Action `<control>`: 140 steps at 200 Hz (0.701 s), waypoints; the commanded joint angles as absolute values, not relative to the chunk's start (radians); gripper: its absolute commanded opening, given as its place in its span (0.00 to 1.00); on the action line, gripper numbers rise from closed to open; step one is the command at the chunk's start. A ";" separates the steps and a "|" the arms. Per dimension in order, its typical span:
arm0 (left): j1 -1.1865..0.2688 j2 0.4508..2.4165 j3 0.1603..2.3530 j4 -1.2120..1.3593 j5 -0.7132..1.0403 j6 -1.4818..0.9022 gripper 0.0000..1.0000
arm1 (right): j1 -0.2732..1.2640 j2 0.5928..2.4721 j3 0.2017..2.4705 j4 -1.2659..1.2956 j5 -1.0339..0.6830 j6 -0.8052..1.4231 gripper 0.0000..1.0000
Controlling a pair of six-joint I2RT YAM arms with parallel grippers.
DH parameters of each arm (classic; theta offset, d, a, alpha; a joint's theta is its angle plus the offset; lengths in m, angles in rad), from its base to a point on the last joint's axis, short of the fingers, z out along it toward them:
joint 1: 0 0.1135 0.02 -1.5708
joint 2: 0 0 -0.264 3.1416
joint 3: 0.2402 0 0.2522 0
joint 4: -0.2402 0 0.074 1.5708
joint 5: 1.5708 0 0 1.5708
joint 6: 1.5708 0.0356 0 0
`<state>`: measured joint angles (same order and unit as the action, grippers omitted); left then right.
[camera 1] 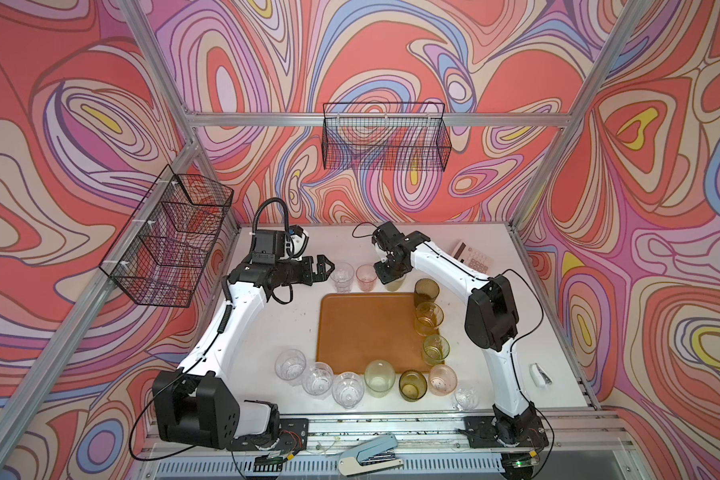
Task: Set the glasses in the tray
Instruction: 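Lower the right gripper onto the pale green glass rim and close it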
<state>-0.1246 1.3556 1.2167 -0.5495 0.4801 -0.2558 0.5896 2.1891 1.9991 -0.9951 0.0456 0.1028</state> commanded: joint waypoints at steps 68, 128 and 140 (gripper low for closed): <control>-0.126 1.342 1.208 -0.548 0.497 -0.261 1.00 | 0.651 2.078 2.034 -1.087 0.122 0.157 0.00; -0.126 1.344 1.207 -0.546 0.500 -0.262 1.00 | 0.696 2.013 1.965 -1.104 0.147 0.218 0.00; -0.126 1.346 1.208 -0.545 0.501 -0.262 1.00 | 0.703 2.004 1.950 -1.104 0.149 0.229 0.00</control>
<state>-0.1246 1.3556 1.2167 -0.5495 0.4904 -0.2592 0.6876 2.0487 1.9827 -1.0904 0.1226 0.1898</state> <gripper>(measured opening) 0.999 0.050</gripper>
